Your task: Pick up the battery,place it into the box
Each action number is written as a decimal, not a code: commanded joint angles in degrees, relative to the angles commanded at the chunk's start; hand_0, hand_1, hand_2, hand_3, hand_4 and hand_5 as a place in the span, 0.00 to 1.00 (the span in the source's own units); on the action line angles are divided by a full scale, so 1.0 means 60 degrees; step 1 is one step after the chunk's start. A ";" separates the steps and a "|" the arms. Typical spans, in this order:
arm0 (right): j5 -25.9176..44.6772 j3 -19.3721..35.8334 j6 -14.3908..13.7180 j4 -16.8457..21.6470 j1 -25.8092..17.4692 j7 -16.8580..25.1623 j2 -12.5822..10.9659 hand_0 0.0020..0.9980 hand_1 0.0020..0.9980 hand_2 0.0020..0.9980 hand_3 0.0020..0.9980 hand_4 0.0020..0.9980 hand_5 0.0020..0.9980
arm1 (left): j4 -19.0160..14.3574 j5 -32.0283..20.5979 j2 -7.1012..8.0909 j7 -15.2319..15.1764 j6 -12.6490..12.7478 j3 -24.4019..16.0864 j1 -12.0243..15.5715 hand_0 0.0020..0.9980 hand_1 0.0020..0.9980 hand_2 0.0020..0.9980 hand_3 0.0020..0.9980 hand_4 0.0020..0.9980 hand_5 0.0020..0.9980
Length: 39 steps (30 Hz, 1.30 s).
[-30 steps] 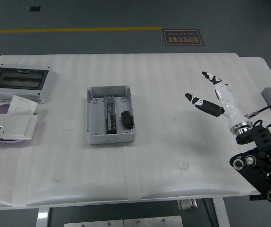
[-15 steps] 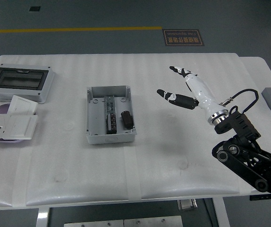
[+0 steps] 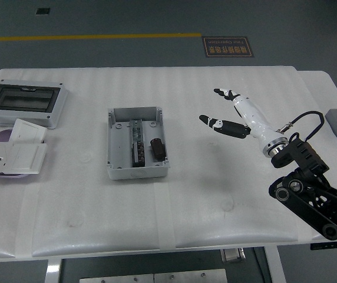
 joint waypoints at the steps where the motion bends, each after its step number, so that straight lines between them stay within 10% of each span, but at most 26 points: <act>1: -0.0086 0.0072 0.0016 0.0030 -0.0025 -0.0029 0.0007 0.98 0.88 0.90 0.90 0.89 0.72 | 0.0000 0.0049 0.0000 0.0015 -0.0002 -0.0055 0.0003 0.65 0.66 0.62 0.65 0.65 0.37; 39: 0.1261 0.2298 0.0767 -0.0266 -0.0360 0.0071 0.0060 0.99 0.88 0.91 0.90 0.87 0.73 | 0.0001 0.0527 -0.0055 0.0117 -0.0052 -0.0494 -0.0049 0.65 0.66 0.62 0.65 0.64 0.35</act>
